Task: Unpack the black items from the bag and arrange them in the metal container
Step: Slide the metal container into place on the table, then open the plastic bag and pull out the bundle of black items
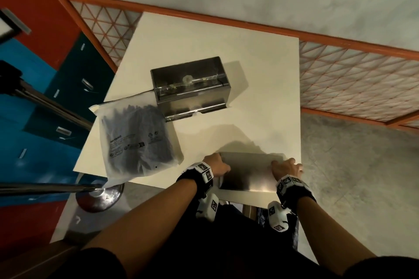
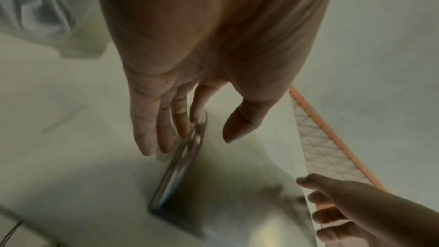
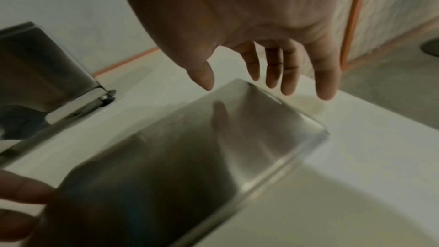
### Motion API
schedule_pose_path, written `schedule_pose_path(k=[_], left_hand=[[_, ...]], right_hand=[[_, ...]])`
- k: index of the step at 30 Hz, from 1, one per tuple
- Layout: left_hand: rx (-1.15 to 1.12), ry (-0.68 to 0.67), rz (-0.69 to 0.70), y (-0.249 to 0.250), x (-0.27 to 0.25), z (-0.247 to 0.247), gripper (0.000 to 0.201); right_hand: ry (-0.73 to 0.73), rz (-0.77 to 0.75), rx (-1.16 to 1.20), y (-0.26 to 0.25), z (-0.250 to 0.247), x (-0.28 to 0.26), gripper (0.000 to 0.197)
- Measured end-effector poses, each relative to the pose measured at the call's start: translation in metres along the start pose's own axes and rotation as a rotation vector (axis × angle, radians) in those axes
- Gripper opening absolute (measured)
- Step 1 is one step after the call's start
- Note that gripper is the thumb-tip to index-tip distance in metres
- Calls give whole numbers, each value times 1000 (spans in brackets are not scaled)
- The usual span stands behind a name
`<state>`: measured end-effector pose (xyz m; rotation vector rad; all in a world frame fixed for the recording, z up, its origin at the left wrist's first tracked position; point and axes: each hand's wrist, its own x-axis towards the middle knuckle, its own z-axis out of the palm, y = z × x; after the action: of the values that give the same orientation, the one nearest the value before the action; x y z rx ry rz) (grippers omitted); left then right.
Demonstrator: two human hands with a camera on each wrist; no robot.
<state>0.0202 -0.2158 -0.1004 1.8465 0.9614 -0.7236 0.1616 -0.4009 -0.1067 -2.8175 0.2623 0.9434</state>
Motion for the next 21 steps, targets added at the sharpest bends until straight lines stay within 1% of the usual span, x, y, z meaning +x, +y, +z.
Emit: schedule_pose_path(k=[3, 4, 7, 10, 12, 15, 18, 21], left_hand=[[-42, 64, 56, -12, -5, -28, 26], [-84, 101, 47, -21, -5, -39, 22], [-263, 255, 17, -60, -8, -82, 22], [-314, 414, -23, -99, -18, -122, 23], [-332, 535, -97, -126, -28, -147, 24], [-345, 655, -250, -170, -34, -174, 33], [-330, 713, -382, -203, -37, -186, 48], [-319, 706, -500, -219, -35, -187, 64]], right_hand=[[21, -139, -100, -24, -15, -9, 58], [5, -213, -125, -37, -17, -14, 55], [-130, -491, -215, -89, -2, -38, 40], [-217, -641, -164, -139, 25, -67, 33], [-296, -692, -151, -169, 45, -86, 32], [-380, -720, -170, -206, 74, -106, 35], [-391, -750, -211, -233, 99, -118, 43], [-422, -732, -209, -253, 119, -120, 58]])
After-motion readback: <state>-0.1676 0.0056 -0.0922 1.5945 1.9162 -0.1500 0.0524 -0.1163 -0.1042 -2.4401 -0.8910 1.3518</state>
